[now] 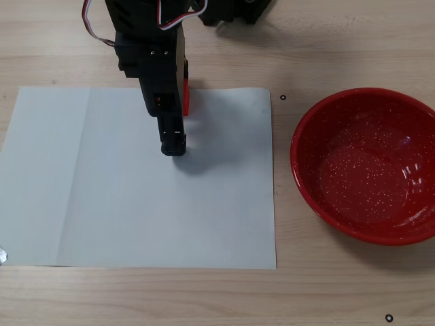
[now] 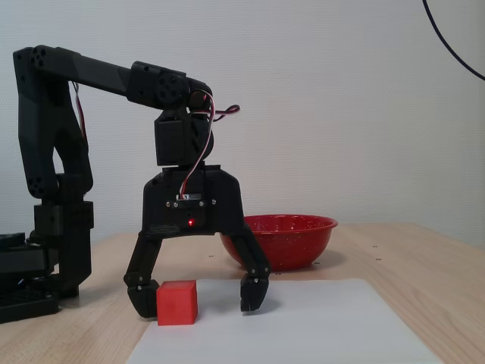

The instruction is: Grasp the red cube and put it in the red bowl.

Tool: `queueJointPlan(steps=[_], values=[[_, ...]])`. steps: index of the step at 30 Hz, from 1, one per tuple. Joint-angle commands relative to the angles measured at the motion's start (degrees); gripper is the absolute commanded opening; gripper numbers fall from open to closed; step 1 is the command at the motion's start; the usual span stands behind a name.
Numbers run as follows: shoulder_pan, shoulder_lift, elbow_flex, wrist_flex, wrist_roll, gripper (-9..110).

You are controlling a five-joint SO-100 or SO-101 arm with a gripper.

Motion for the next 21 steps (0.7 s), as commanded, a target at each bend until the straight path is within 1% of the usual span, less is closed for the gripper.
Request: queueJointPlan(steps=[1,9,14,21], values=[[-0.8,1.6,-3.5,1.4,-0.4,46],[-1.6,1.7,-4.4,3.4,-0.6,41],[-2.1,1.5,-4.6,3.9,0.2,34],[-1.8,1.4,-4.7,4.8,0.4,28]])
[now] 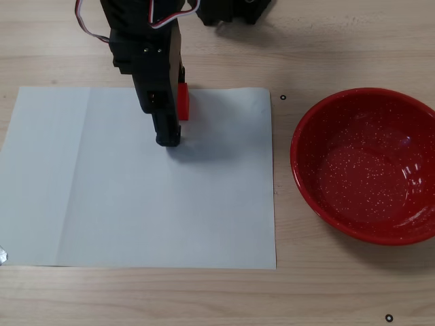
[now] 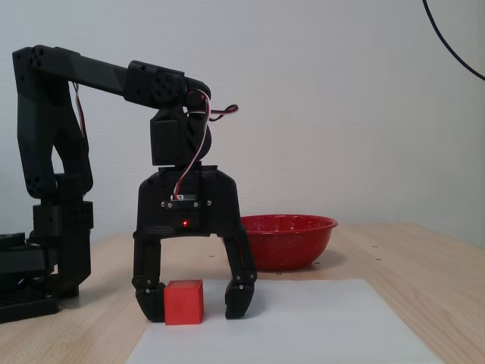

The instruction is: Grasp the red cube and put it in the red bowl.

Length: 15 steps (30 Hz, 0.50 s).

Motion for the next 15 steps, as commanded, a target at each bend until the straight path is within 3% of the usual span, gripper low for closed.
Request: queueJointPlan(steps=[1,10,15], values=[[0.4,1.4,-4.8,1.1,0.4,27],[0.5,1.4,-4.8,2.4,2.0,5],[0.6,1.9,-5.0,3.9,2.4,0]])
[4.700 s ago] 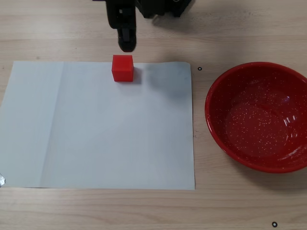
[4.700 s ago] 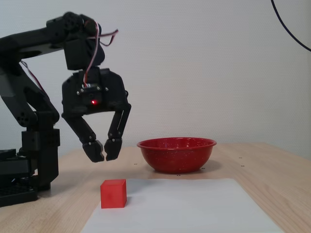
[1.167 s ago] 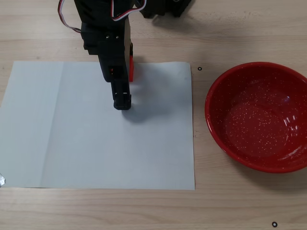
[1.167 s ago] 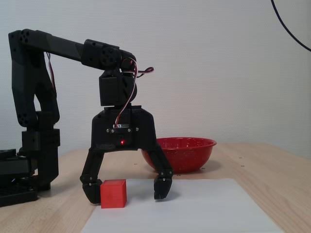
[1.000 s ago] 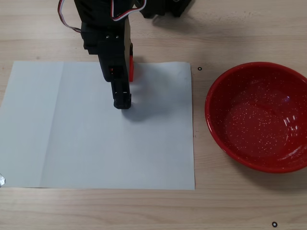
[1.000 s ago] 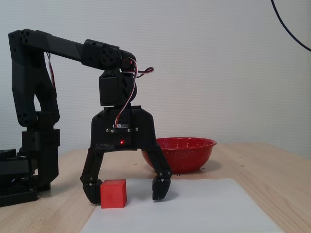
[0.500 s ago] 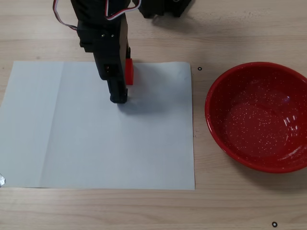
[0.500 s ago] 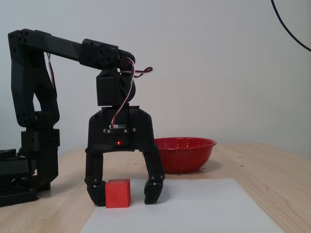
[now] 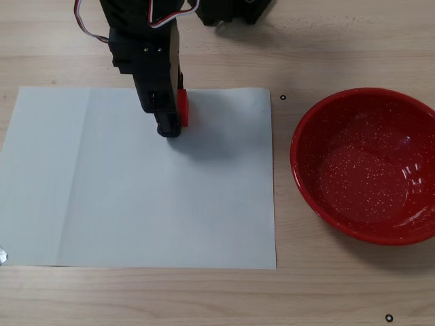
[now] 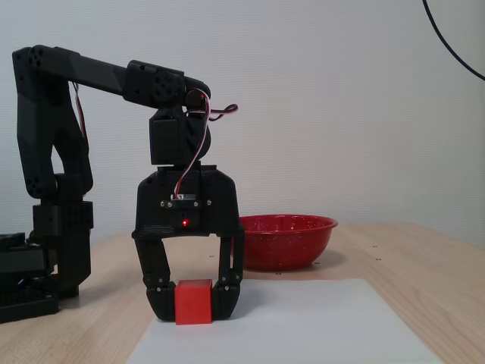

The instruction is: Grasp the red cube and put it in the red bowl.

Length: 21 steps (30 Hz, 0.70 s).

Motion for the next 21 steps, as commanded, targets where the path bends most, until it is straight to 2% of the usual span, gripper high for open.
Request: queueJointPlan(steps=[1,21], values=[[0.6,1.9,-5.3,1.6,0.4,0],[5.3,4.3,-26.2,18.3,-6.2,0]])
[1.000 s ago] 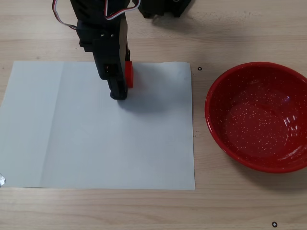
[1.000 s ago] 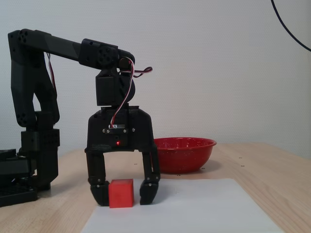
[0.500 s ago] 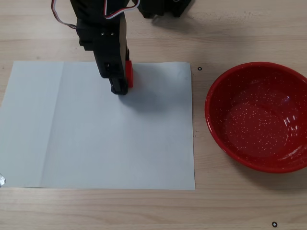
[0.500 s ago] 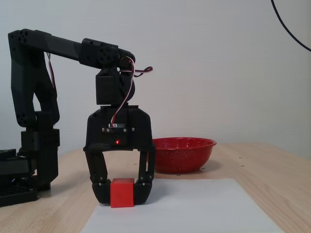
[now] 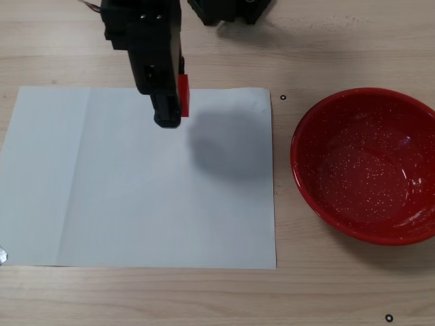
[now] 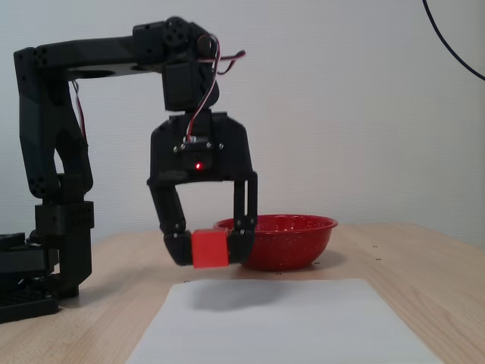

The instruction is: Grasp the red cube and put it in the red bowl.

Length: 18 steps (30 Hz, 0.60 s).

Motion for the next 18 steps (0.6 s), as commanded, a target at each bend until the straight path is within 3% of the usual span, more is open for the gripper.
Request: queueJointPlan(steps=[1,18], values=[[1.3,4.3,-6.2,0.6,-1.0,0],[24.5,0.1,-23.0,-3.7,-9.8,0]])
